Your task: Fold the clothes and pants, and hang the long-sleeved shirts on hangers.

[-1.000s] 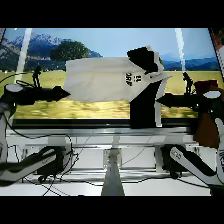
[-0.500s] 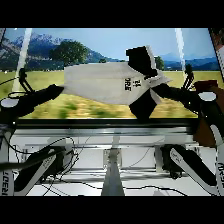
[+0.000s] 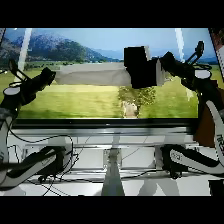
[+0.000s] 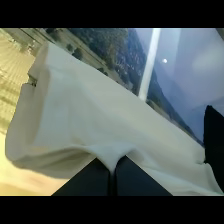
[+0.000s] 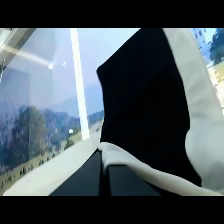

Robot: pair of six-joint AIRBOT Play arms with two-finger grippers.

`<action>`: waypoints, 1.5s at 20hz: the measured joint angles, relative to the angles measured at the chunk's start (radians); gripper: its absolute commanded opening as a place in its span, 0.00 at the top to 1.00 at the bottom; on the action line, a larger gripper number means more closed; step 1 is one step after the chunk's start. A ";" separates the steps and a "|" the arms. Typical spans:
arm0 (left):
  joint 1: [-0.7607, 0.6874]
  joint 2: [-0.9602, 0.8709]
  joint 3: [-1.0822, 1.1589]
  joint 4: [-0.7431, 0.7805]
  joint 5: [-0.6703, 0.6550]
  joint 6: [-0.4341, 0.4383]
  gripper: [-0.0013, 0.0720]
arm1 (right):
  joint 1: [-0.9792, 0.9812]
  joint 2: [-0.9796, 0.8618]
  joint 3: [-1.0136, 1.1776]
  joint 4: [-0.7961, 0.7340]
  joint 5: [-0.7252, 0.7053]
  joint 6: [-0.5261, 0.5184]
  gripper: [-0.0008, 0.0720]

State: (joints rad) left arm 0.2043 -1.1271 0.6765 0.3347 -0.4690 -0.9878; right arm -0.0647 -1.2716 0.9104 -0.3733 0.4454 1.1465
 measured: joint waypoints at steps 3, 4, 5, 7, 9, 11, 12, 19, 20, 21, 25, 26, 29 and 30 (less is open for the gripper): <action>-0.051 -0.160 0.127 -0.004 0.038 0.000 0.96 | 0.020 -0.130 0.106 0.003 -0.036 0.029 0.96; -0.066 -0.216 0.174 -0.006 0.047 0.000 0.96 | 0.026 -0.166 0.135 0.003 -0.049 0.034 0.96; -0.079 -0.267 0.219 -0.006 0.051 0.000 0.96 | 0.032 -0.203 0.164 0.004 -0.064 0.038 0.96; -0.093 -0.352 0.288 -0.007 0.058 0.000 0.96 | 0.039 -0.260 0.205 0.004 -0.101 0.044 0.96; -0.102 -0.409 0.328 -0.007 0.062 0.000 0.89 | 0.043 -0.304 0.226 0.003 -0.133 0.045 0.91; -0.106 -0.440 0.349 -0.007 0.063 0.000 0.11 | 0.045 -0.335 0.238 -0.008 -0.139 0.047 0.23; -0.107 -0.449 0.356 -0.007 0.065 0.000 0.04 | 0.046 -0.346 0.241 -0.026 -0.126 0.047 0.15; -0.100 -0.439 0.389 -0.001 0.039 0.028 0.03 | 0.017 -0.369 0.250 -0.135 0.004 0.042 0.15; -0.090 -0.429 0.391 0.012 0.033 0.041 0.04 | 0.006 -0.369 0.251 -0.143 0.025 0.033 0.15; -0.076 -0.420 0.392 0.028 0.031 0.047 0.04 | -0.003 -0.368 0.251 -0.154 0.047 0.014 0.15; 0.014 -0.402 0.394 0.107 -0.055 0.031 0.03 | -0.026 -0.354 0.264 -0.220 0.093 -0.056 0.16; 0.034 -0.401 0.394 0.149 -0.090 0.017 0.03 | -0.029 -0.352 0.275 -0.242 0.101 -0.056 0.16; 0.073 -0.402 0.394 0.313 -0.173 -0.072 0.03 | -0.033 -0.357 0.321 -0.286 0.117 -0.050 0.17; 0.079 -0.408 0.394 0.350 -0.188 -0.097 0.03 | -0.034 -0.363 0.341 -0.297 0.122 -0.043 0.18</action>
State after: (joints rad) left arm 0.2829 -1.5349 1.0702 0.6849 -0.6567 -1.0847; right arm -0.0982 -1.6344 1.2514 -0.6701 0.5674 1.1034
